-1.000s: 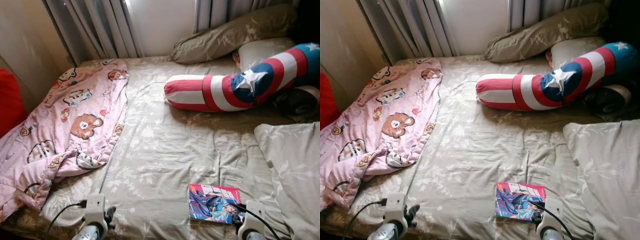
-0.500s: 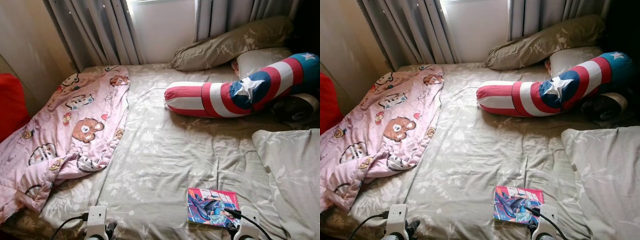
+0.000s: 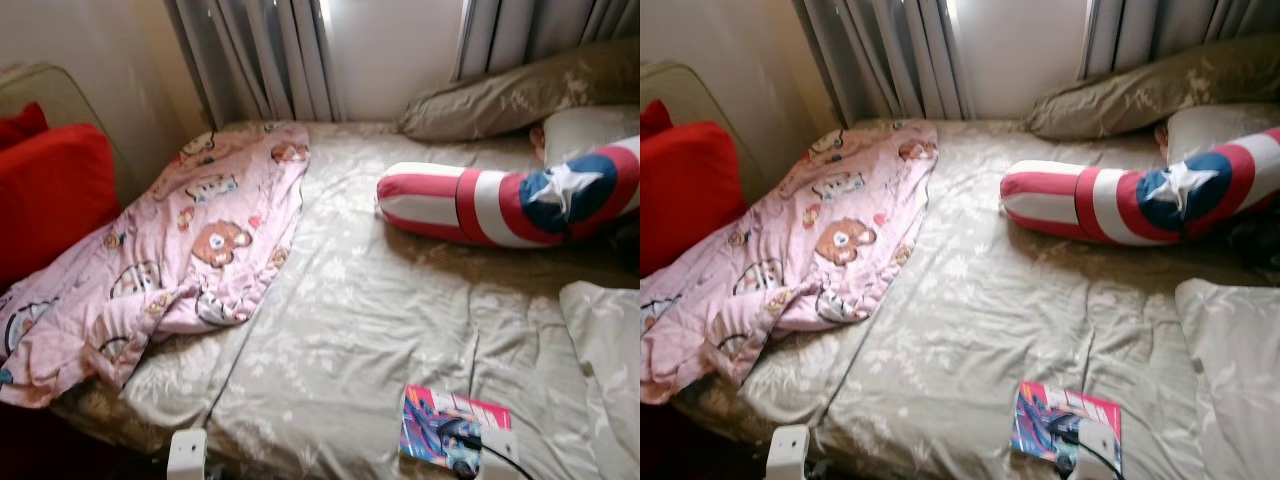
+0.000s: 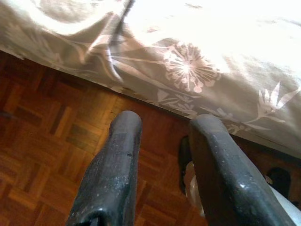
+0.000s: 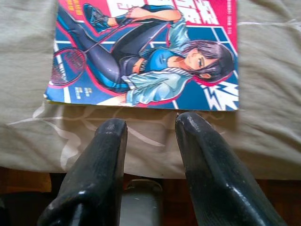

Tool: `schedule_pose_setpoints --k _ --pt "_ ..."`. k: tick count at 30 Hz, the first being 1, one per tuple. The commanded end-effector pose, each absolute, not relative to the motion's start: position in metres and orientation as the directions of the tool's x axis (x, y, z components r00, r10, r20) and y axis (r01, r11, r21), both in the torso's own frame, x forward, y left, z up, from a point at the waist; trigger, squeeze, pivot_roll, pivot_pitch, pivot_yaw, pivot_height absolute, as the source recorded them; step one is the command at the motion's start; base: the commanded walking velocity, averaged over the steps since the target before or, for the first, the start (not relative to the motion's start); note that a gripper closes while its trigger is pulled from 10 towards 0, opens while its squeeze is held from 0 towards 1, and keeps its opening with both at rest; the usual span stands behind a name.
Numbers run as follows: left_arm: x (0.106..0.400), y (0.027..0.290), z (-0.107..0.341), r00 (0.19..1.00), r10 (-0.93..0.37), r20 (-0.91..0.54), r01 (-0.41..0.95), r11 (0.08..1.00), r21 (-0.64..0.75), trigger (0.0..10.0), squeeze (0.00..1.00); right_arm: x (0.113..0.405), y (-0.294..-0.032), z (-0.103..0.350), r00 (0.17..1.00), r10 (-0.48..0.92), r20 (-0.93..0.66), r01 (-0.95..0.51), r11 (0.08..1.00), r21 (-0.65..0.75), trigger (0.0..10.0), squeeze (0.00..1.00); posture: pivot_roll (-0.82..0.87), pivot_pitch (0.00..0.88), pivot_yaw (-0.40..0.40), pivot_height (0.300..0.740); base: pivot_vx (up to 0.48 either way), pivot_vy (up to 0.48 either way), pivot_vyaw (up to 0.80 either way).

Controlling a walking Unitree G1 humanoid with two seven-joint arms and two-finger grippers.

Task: Clean up the room

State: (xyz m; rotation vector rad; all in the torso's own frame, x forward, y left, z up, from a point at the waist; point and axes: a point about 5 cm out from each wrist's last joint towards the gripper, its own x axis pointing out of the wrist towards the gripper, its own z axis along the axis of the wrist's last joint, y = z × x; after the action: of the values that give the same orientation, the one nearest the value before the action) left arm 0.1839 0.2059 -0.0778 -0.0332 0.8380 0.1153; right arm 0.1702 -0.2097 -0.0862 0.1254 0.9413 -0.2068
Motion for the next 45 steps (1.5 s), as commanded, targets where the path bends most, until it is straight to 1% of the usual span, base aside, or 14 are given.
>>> schedule_pose_setpoints --k 1,9,24,38,41,45 --pt "0.177 0.212 -0.080 0.638 0.108 -0.762 -0.116 0.992 0.044 10.0 0.00 0.169 -0.204 -0.088 0.565 -0.103 -0.818 0.220 0.975 0.030 10.0 0.00 0.00 0.000 0.071 0.740 0.000 0.000 0.00" --pt "0.175 0.214 -0.081 0.631 0.114 -0.768 -0.123 0.991 0.047 10.0 0.00 0.164 -0.210 -0.089 0.554 -0.117 -0.824 0.244 0.969 0.026 10.0 0.00 0.00 0.000 0.071 0.740 0.000 0.214 0.00" --pt "0.176 0.215 -0.081 0.631 0.115 -0.767 -0.124 0.991 0.046 10.0 0.00 0.166 -0.206 -0.089 0.557 -0.107 -0.824 0.228 0.973 0.027 10.0 0.00 -0.01 0.000 0.071 0.740 0.000 0.312 0.00" --pt "0.176 0.214 -0.081 0.632 0.114 -0.767 -0.142 0.989 0.030 10.0 0.00 0.172 -0.212 -0.085 0.567 -0.102 -0.818 0.162 0.987 -0.011 10.0 0.00 -0.04 0.000 0.019 0.740 0.000 0.330 0.00" --pt "0.176 0.211 -0.082 0.632 0.113 -0.767 -0.160 0.987 0.014 10.0 0.00 0.178 -0.215 -0.082 0.580 -0.105 -0.808 0.145 0.989 -0.024 10.0 0.00 -0.03 0.000 0.002 0.740 0.000 0.326 0.00" --pt "0.175 0.210 -0.082 0.631 0.113 -0.767 -0.167 0.986 0.008 10.0 0.00 0.182 -0.215 -0.080 0.586 -0.103 -0.804 0.136 0.990 -0.028 10.0 0.00 -0.02 0.000 0.002 0.740 0.000 0.333 0.00"
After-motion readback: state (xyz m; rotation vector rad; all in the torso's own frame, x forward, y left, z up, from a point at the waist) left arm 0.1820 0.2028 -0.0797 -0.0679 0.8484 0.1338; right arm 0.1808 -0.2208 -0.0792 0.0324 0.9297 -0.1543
